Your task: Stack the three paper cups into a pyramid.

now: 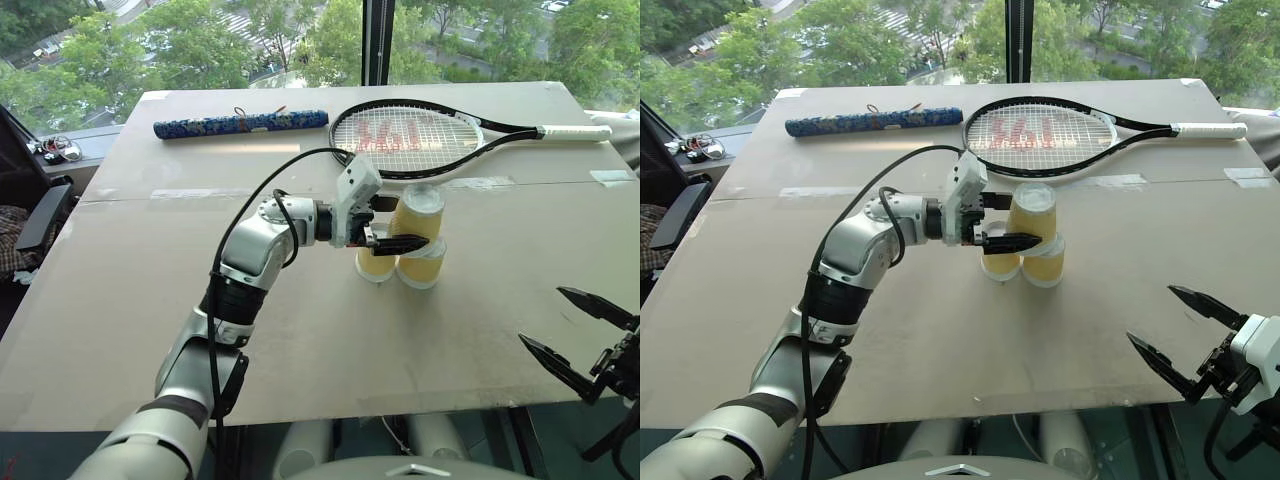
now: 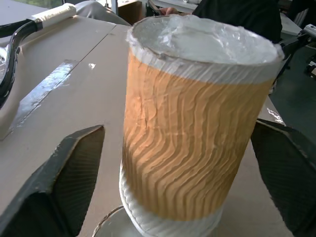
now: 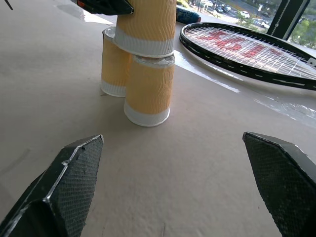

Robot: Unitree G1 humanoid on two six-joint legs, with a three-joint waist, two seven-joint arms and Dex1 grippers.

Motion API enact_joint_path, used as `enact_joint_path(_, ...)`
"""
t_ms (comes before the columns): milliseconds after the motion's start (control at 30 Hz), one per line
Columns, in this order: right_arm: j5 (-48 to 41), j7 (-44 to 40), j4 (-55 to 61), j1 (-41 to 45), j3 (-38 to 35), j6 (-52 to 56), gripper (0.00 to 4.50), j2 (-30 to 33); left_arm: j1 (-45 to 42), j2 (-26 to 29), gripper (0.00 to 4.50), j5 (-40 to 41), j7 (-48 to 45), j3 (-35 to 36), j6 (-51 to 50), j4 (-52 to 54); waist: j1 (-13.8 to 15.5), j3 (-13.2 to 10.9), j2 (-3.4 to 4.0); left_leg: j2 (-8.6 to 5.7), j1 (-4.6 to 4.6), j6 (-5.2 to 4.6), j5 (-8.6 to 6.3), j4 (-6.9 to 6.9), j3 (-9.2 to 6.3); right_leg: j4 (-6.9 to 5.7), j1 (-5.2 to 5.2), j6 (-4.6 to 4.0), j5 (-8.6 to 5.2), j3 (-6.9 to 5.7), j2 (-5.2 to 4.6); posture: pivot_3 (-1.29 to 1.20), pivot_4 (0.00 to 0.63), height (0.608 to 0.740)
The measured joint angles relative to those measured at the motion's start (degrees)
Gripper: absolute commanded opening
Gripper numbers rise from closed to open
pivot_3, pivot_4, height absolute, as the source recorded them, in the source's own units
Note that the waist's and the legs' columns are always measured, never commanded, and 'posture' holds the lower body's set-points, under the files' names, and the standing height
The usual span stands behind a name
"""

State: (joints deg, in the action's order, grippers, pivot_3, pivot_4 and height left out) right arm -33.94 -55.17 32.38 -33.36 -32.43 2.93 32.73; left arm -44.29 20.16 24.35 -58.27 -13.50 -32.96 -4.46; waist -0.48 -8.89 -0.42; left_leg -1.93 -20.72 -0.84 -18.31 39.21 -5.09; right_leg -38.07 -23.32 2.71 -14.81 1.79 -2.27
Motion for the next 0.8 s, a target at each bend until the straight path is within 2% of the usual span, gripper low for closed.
enact_joint_path(167, 0.89, 0.65, -1.58, 3.83, 1.67, 0.58, 4.5, 1.13, 4.07, 5.49, 4.45, 5.54, 0.99, 6.79, -5.65, 10.34, -0.39, 0.02, 0.04, 0.08, 0.02, 0.01, 0.0, -0.02, 0.0, -0.01, -0.05, 0.0, 0.0, 0.15, 0.03, 0.0, 0.15, 0.74)
enact_joint_path(300, 3.08, 0.9, -4.31, 6.76, 3.47, 0.5, 4.5, 1.64, 11.86, 10.58, 4.45, 12.44, 1.65, 14.97, -11.39, 18.44, -0.19, 0.05, 0.12, 0.09, 0.0, 0.01, 0.0, -0.04, 0.0, 0.02, -0.06, 0.0, 0.0, 0.16, -0.01, 0.0, 0.15, 0.74)
enact_joint_path(367, 3.81, 0.83, -6.14, 7.7, 3.81, 0.12, 4.5, 2.02, 18.73, 12.89, 4.45, 14.93, 2.11, 19.04, -12.05, 22.7, -0.08, 0.05, 0.13, 0.08, 0.0, 0.01, 0.0, -0.04, 0.04, 0.06, -0.05, -0.01, 0.0, 0.2, -0.05, 0.0, 0.15, 0.74)
enact_joint_path(433, 4.3, 0.04, -8.55, 8.16, 3.91, -0.78, 4.5, 2.67, 30.02, 14.45, 4.45, 16.64, 3.17, 24.85, -11.96, 27.92, -0.16, 0.06, 0.15, 0.08, 0.0, 0.01, 0.0, -0.06, 0.06, 0.11, -0.06, -0.01, 0.0, 0.24, -0.08, 0.0, 0.15, 0.74)
enact_joint_path(533, 4.69, -1.17, -13.37, 6.95, 2.44, -1.47, 4.5, 3.16, 44.82, 14.59, 4.45, 16.9, 4.76, 30.1, -11.14, 31.75, 0.28, 0.04, 0.1, 0.08, -0.04, 0.0, -0.01, -0.13, 0.07, 0.17, -0.08, -0.01, -0.01, 0.24, -0.11, 0.0, 0.15, 0.74)
enact_joint_path(700, 4.76, -3.65, -17.9, 6.93, 1.77, -3.34, 4.5, 5.11, 57.22, 12.92, 4.45, 16.53, 7.02, 35.94, -5.39, 37.33, 1.46, 0.1, 0.2, 0.05, 0.11, -0.25, -0.16, -0.11, 0.15, 0.17, 0.1, -0.08, 0.02, 0.19, -0.23, 0.0, 0.15, 0.74)
enact_joint_path(800, 4.75, -5.09, -21.11, 6.67, 0.87, -3.57, 4.5, 6.27, 65.55, 11.39, 4.45, 14.22, 6.8, 36.48, -0.8, 37.03, 1.27, 0.13, 0.25, 0.06, 0.21, -0.27, -0.17, -0.11, 0.25, 0.18, 0.17, -0.09, 0.01, 0.29, -0.2, 0.0, 0.15, 0.74)
